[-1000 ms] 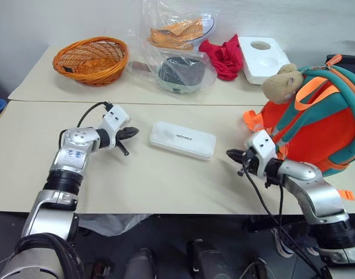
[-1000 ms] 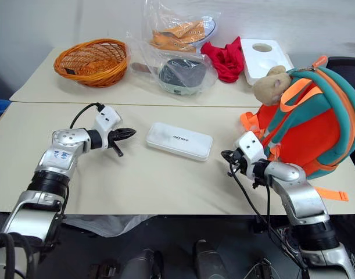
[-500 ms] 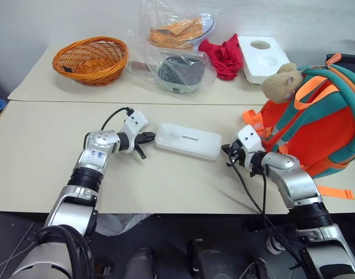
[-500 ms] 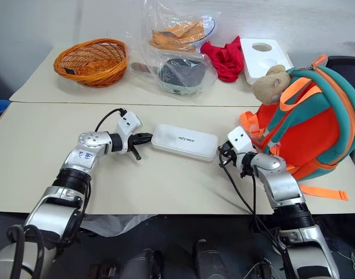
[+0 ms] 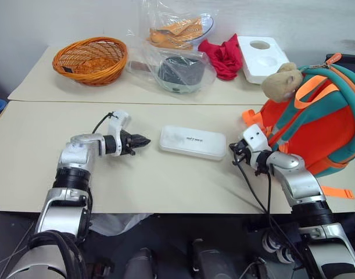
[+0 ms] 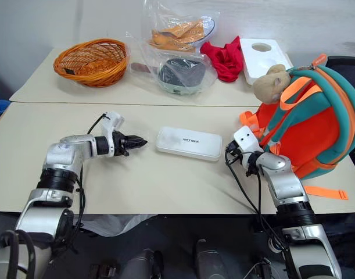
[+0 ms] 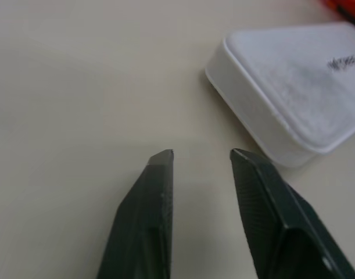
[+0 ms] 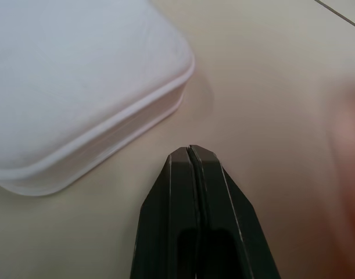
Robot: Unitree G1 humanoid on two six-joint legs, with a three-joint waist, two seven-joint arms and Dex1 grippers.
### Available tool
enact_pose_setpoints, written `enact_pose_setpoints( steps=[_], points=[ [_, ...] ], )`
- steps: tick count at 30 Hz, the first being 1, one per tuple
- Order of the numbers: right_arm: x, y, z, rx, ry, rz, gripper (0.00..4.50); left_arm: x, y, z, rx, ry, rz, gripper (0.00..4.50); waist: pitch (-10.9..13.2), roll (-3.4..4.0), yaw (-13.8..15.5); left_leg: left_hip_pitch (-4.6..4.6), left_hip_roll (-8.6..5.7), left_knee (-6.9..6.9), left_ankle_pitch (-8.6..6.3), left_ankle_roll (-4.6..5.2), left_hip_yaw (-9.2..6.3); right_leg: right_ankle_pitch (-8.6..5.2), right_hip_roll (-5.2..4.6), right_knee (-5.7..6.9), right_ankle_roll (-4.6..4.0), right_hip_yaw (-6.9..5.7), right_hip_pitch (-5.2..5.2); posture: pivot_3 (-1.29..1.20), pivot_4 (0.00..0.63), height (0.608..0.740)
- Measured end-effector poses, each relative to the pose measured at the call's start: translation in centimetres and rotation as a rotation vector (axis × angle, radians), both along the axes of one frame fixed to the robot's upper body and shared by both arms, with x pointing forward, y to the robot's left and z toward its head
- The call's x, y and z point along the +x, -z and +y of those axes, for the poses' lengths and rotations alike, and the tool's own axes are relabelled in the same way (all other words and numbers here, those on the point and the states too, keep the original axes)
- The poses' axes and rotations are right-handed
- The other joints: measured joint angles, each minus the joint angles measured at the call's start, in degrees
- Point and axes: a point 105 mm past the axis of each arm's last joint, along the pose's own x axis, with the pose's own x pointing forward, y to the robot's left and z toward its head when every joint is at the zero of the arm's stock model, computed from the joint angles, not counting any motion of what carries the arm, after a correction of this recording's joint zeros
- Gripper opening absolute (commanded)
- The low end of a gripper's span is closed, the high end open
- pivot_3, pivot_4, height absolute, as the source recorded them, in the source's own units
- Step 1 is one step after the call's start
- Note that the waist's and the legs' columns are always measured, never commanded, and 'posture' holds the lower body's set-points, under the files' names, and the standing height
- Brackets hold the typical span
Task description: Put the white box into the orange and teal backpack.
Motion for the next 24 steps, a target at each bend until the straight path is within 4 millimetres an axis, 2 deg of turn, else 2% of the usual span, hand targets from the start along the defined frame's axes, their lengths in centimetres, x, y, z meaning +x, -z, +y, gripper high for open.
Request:
enact_pose_setpoints(
  steps=[5, 7, 10, 18, 23, 24],
  points=[
    [0.1, 0.0, 0.6, 0.001, -0.010, -0.009, 0.00, -0.2, -0.4, -0.3, -0.094, 0.004, 0.170, 4.03, 0.00, 0.00, -0.15, 0.00, 0.00, -0.02, 0.05, -0.09, 0.04, 0.00, 0.02, 0.09, 0.00, -0.01, -0.06, 0.00, 0.150, 0.740],
    [0.1, 0.0, 0.7, 0.001, -0.012, -0.012, 0.00, -0.4, -0.1, -0.5, -0.118, 0.018, 0.220, 4.41, 0.00, 0.00, -0.24, 0.00, 0.01, -0.02, 0.07, -0.13, 0.05, -0.01, 0.03, 0.09, -0.01, 0.00, -0.10, 0.00, 0.150, 0.740],
    [0.1, 0.0, 1.0, 0.003, -0.018, -0.017, 0.00, -0.3, -0.3, -0.9, -0.156, 0.019, 0.269, 4.41, 0.00, 0.00, -0.16, 0.02, 0.00, -0.02, 0.09, -0.16, 0.05, -0.01, 0.02, 0.13, -0.01, 0.00, -0.11, 0.00, 0.150, 0.740],
    [0.3, 0.2, 1.8, 0.005, -0.016, -0.028, 0.00, -0.2, 0.3, -5.2, -0.218, 0.119, 0.323, 4.41, 0.00, 0.00, -0.03, 0.02, -0.03, -0.01, 0.10, -0.17, 0.07, -0.01, 0.00, 0.14, -0.01, 0.01, -0.10, 0.00, 0.150, 0.740],
    [0.3, 0.2, 1.8, -0.001, -0.009, -0.032, 0.00, -0.1, 0.4, -6.7, -0.217, 0.142, 0.331, 4.41, -0.01, -0.01, 0.09, 0.05, -0.05, 0.00, 0.10, -0.17, 0.06, -0.01, -0.01, 0.14, -0.01, 0.01, -0.06, 0.00, 0.150, 0.740],
    [0.3, 0.2, 1.7, -0.001, -0.006, -0.034, 0.00, -0.1, 0.4, -7.0, -0.226, 0.147, 0.334, 4.25, -0.01, -0.01, 0.14, 0.05, -0.05, 0.00, 0.10, -0.17, 0.06, -0.01, -0.01, 0.14, -0.01, 0.01, -0.06, 0.00, 0.150, 0.740]
  ],
)
